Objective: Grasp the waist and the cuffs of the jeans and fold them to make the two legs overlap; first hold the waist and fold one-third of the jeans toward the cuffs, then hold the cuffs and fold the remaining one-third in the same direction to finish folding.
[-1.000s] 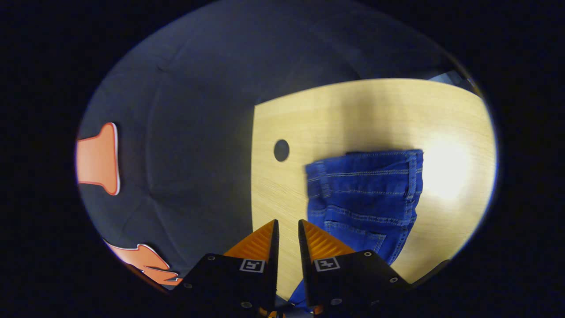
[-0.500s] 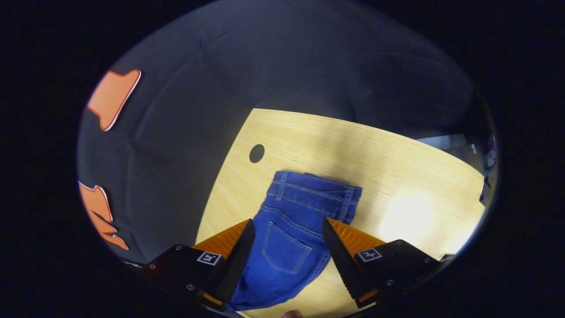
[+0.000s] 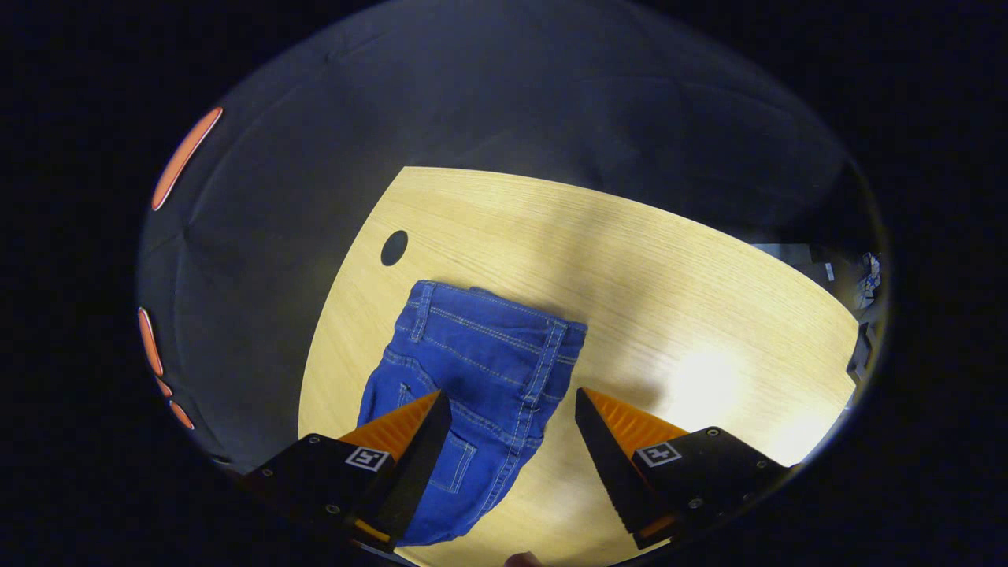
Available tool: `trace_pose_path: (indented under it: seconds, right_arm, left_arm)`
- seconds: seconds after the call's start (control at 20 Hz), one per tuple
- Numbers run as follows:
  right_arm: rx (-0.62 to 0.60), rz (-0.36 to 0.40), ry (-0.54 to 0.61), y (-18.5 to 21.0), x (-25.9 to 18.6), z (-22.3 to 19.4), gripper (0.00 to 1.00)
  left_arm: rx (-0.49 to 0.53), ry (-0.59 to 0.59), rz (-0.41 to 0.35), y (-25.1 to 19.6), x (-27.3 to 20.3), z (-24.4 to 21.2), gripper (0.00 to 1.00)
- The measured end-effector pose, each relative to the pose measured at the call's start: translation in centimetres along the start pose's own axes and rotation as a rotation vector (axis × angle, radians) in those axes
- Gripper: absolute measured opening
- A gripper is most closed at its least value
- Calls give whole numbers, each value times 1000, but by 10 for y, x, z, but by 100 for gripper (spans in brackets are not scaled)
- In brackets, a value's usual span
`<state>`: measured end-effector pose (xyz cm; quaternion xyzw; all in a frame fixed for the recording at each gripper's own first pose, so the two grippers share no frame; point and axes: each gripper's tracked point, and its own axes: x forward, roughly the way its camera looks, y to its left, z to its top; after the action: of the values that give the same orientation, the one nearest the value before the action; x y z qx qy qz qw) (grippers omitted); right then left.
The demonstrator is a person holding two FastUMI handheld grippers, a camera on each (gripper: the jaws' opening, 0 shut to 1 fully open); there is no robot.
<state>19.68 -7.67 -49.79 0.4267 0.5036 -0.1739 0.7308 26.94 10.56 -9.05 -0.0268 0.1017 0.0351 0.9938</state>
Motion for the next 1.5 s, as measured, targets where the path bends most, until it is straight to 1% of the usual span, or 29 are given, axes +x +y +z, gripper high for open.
trace_pose_path:
  seconds: [0.2, 0.25, 0.4, 0.45, 0.5, 0.55, 0.6, 0.65, 0.7, 0.75, 0.8, 0.85, 0.9, 0.95, 1.0, 1.1, 1.2, 1.35, 1.5]
  right_arm:
    - [5, -10, -7, -7, 18, 7, 98]
    - [7, 5, -33, -3, 21, 16, 98]
    - [22, 41, -58, 3, 27, 24, 95]
    - [21, 48, -65, 1, 27, 26, 92]
    - [11, 49, -68, -3, 27, 26, 85]
    - [4, 54, -74, -6, 26, 27, 80]
    - [-5, 69, -76, -6, 28, 27, 79]
    - [-9, 64, -83, -11, 30, 24, 68]
    - [11, 80, -92, -10, 31, 30, 53]
    - [24, 89, -98, -8, 32, 28, 38]
    - [37, 89, -117, -3, 31, 28, 29]
    - [7, 101, -130, 3, 31, 27, 21]
    - [-6, 101, -148, 2, 21, 29, 21]
    - [-18, 120, -169, 10, 11, 31, 12]
    - [-23, 157, -173, 21, 8, 29, 12]
    - [-36, 194, -198, 33, -12, 30, 12]
    - [-71, 203, -230, 39, -26, 29, 12]
    - [-120, 267, -272, 53, -51, 24, 12]
    - [-202, 295, -310, 67, -72, 18, 12]
  left_arm:
    - [67, -62, 8, -28, -17, 19, 97]
    - [62, -67, -1, -35, -19, 21, 97]
    - [40, -51, -13, -53, -23, 15, 96]
    - [30, -43, -15, -56, -23, 12, 96]
    - [24, -34, -18, -61, -25, 7, 96]
    - [22, -26, -16, -63, -26, 3, 96]
    - [22, -15, -21, -67, -26, -2, 96]
    - [22, -4, -20, -70, -28, -6, 96]
    - [23, 4, -29, -74, -30, -9, 95]
    - [32, 8, -26, -76, -31, -9, 96]
    - [38, 12, -24, -77, -32, -9, 96]
    - [38, 15, -26, -79, -33, -10, 96]
    - [38, 15, -29, -80, -36, -10, 95]
    - [35, 10, -37, -80, -38, -9, 95]
    - [35, 9, -35, -77, -39, -10, 96]
    - [10, 23, -36, -71, -38, -18, 96]
    - [-14, 33, -50, -67, -40, -23, 96]
    - [-29, 41, -62, -54, -39, -28, 96]
    - [-41, 45, -71, -37, -41, -34, 97]
